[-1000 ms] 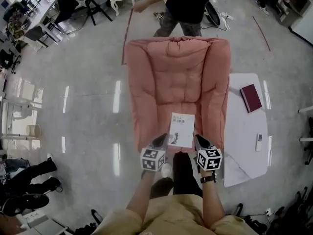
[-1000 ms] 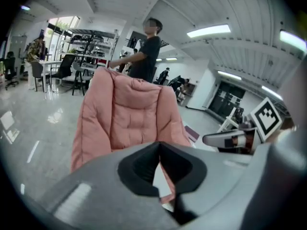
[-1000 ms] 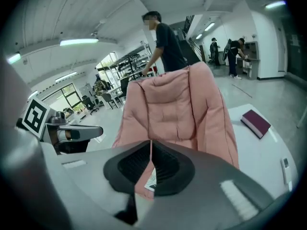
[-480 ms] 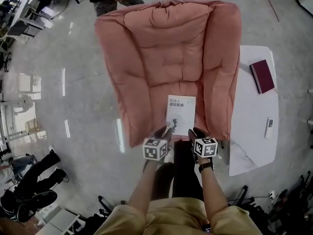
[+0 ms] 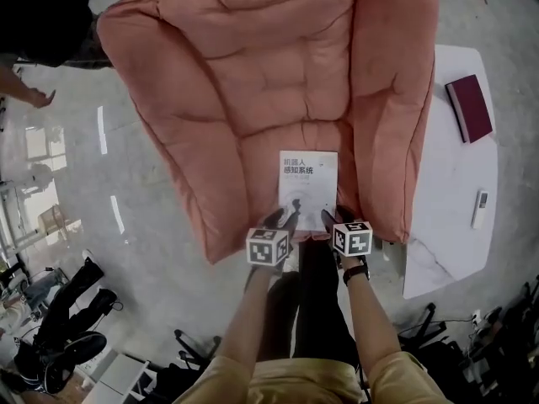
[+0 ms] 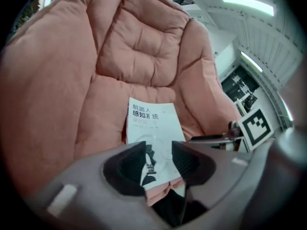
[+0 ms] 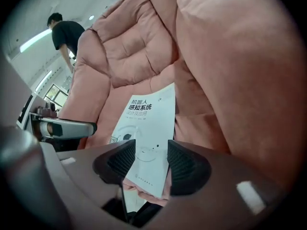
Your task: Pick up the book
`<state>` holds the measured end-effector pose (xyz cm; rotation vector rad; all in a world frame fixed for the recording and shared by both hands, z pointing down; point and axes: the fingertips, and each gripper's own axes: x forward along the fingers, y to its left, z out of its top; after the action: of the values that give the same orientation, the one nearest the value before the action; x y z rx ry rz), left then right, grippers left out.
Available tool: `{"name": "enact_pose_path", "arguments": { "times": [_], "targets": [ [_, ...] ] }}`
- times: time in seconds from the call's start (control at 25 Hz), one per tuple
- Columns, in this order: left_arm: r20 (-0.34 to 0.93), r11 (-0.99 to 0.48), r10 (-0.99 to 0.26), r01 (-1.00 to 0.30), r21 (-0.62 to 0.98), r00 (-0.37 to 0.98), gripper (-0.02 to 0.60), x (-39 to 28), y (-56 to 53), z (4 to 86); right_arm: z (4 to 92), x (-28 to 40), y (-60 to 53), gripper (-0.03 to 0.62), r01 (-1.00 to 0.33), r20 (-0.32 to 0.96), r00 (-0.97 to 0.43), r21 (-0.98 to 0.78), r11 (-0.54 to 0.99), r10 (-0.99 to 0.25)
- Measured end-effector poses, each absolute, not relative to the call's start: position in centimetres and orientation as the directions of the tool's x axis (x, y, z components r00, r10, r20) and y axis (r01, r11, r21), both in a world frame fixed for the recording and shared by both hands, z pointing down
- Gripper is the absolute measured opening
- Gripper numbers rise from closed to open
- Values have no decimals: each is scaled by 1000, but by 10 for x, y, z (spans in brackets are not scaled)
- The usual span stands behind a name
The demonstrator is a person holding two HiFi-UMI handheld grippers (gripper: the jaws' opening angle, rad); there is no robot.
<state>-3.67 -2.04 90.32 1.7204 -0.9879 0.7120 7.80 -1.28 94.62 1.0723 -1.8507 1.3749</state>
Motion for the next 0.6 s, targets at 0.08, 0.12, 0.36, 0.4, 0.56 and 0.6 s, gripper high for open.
{"name": "enact_pose_path", "arguments": {
  "times": [0.08,0.12,0.36,0.4,0.56,0.6],
  "targets": [
    [829,-174,-271,-872,457,489,183,-41,-20,922,959,76,-15,222,-864,824,-504,-483,146,-258],
    [833,-174,-261,-873,456,488,189,-42,-19,930,963,75,-17,229,-863,823,-505,-482,151,-261],
    [835,-179,-246,-870,459,491,226,-46,-23,961,981,78,-23,233,-891,850,-454,-430,147,-267],
    [838,-175,-248,-873,455,487,233,-47,-23,965,983,78,-23,227,-895,854,-446,-421,149,-269],
    [844,-170,-255,-882,440,471,221,-50,-24,975,987,79,-24,218,-906,865,-423,-393,158,-272],
    [846,-167,-255,-883,439,469,221,-50,-24,977,988,80,-24,225,-909,868,-415,-386,155,-273]
  ]
}}
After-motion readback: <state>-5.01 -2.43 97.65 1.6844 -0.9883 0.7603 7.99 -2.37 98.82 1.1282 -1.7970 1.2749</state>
